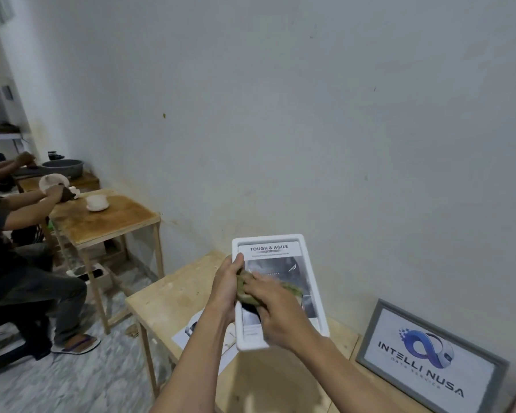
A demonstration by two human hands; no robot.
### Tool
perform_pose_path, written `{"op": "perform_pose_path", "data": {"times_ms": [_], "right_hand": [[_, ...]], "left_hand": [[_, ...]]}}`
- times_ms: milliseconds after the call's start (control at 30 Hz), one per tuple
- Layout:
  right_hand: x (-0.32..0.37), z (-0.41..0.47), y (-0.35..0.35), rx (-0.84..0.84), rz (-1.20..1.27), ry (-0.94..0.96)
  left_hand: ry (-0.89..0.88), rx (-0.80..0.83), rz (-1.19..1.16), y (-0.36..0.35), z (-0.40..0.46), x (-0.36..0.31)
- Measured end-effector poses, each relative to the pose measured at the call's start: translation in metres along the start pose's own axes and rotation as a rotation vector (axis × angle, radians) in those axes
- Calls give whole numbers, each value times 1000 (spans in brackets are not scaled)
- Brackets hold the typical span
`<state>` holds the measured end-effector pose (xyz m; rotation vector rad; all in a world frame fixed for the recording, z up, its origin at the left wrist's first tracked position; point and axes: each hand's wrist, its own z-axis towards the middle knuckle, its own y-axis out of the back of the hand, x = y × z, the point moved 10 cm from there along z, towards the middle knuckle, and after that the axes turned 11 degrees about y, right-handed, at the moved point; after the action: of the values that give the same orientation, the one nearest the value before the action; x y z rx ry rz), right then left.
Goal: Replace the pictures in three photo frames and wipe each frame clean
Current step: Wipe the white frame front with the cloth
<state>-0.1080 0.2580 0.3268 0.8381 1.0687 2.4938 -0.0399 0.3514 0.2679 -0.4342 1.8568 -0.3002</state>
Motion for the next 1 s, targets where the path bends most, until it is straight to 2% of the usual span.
{"op": "perform_pose_path", "data": {"times_ms": [67,167,333,500,567,633,700,767,800,900,1000], "right_hand": [[0,-18,-10,97,61,0],[-1,-43,-20,222,130,-3],[-14,-64,-1,262,108,-19],[-46,-84,45,202,41,-91],[-49,-73,69,109,133,-171],[-49,-51,112,-130,172,-208],[-43,-28,160,-398,63,-179],[-37,-3,178,-508,-51,-137],[-35,11,172,-481,-95,-130],[-23,43,113,-261,-246,-46],[1,56,65,-164,-184,50]], "left_hand": [[-62,-61,125,6,0,-9],[-112,-35,209,-1,0,-19],[-127,-36,246,-5,-4,-18],[-160,-40,205,0,-11,-25],[-200,-52,208,-1,-14,-29],[-213,-37,212,-4,-15,-30],[-224,-10,216,-13,-19,-31],[-241,32,226,-27,-25,-32],[-247,55,216,-34,-27,-32],[-302,111,125,-54,-35,-40],[-298,96,-12,-56,-43,-46]]}}
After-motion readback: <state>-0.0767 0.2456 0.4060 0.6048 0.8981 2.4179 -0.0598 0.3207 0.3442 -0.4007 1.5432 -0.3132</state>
